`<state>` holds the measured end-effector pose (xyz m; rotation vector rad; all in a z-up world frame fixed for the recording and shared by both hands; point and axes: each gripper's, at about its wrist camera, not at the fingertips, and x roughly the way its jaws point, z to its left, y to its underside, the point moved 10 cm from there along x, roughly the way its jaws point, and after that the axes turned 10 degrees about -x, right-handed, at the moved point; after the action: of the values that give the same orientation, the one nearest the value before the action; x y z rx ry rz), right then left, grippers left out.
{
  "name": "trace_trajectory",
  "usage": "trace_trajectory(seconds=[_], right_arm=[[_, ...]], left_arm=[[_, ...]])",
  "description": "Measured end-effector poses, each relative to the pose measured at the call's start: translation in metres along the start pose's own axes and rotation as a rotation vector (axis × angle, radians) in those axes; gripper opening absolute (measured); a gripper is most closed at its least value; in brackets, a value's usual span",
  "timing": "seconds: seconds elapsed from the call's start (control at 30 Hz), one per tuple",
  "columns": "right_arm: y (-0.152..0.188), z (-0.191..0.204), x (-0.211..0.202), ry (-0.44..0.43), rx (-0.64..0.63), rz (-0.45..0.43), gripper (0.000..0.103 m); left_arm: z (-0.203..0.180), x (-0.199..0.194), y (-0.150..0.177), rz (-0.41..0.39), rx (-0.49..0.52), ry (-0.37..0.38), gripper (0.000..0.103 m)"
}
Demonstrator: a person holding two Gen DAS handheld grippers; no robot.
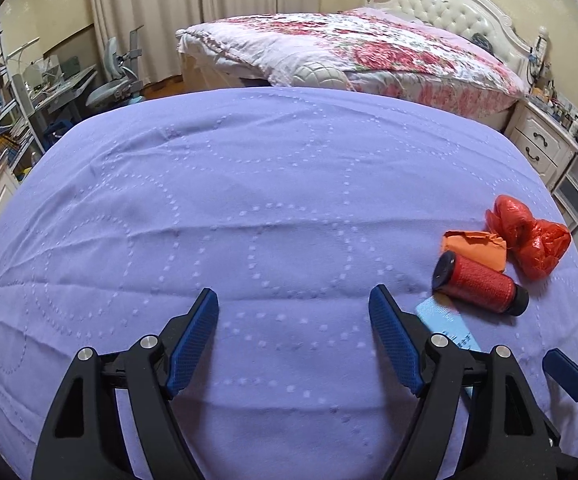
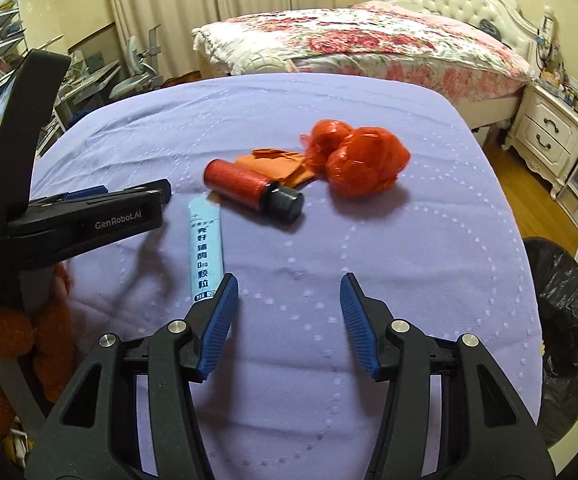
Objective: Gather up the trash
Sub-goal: 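Move both open tools back over the remaining items on the table, then grasp the light blue tube with the left tool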
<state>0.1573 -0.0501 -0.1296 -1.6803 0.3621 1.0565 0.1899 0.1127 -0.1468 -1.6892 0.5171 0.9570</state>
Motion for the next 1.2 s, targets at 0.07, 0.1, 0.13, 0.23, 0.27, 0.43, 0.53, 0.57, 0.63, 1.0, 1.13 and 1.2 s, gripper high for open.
trace_trajectory(seconds=[0.07, 0.1, 0.13, 0.23, 0.27, 0.43, 0.53, 0.57, 0.63, 1.0, 1.13, 1.2], right_arm=[[-0.003, -0.002, -0.002, 0.006, 0.011, -0.014, 0.052], [-0.005, -0.005, -0.002, 0.012, 0.023, -0.019, 0.052], [-0.006, -0.008, -0.001, 0.018, 0.037, -0.019, 0.052], [-0.006, -0.006, 0.004, 0.02, 0.033, -0.005, 0.052], [-0.005, -0.002, 0.005, 0.017, 0.021, 0.0, 0.052], [-0.002, 0.006, -0.002, 0.001, -0.009, -0.018, 0.052], [0.003, -0.011, -0.005, 0.045, 0.019, -0.021, 0.052], [0.005, -0.021, -0.006, 0.059, 0.045, -0.022, 0.052], [0.009, -0.037, -0.009, 0.075, 0.081, -0.021, 0.052], [0.023, -0.066, -0.015, 0.086, 0.15, -0.037, 0.052], [0.022, -0.067, -0.015, 0.08, 0.151, -0.043, 0.052], [0.022, -0.068, -0.015, 0.076, 0.157, -0.045, 0.052]], left_arm=[[0.008, -0.003, 0.003, 0.005, -0.015, -0.003, 0.076], [0.01, -0.004, 0.004, 0.009, -0.018, 0.0, 0.076], [0.011, -0.005, 0.006, 0.01, -0.016, 0.004, 0.076], [0.008, -0.01, 0.008, 0.007, -0.005, 0.019, 0.076], [0.006, -0.011, 0.01, 0.007, -0.002, 0.024, 0.076], [0.005, -0.012, 0.013, 0.011, -0.011, 0.027, 0.076], [0.001, -0.017, 0.015, 0.008, -0.018, 0.041, 0.076], [0.0, -0.019, 0.015, 0.007, -0.021, 0.046, 0.076], [-0.008, -0.023, 0.015, 0.002, -0.02, 0.061, 0.076], [-0.045, -0.02, 0.034, 0.012, 0.051, 0.055, 0.077], [-0.041, -0.031, 0.025, -0.028, 0.02, 0.052, 0.076], [-0.044, -0.034, 0.022, -0.024, 0.019, 0.067, 0.076]])
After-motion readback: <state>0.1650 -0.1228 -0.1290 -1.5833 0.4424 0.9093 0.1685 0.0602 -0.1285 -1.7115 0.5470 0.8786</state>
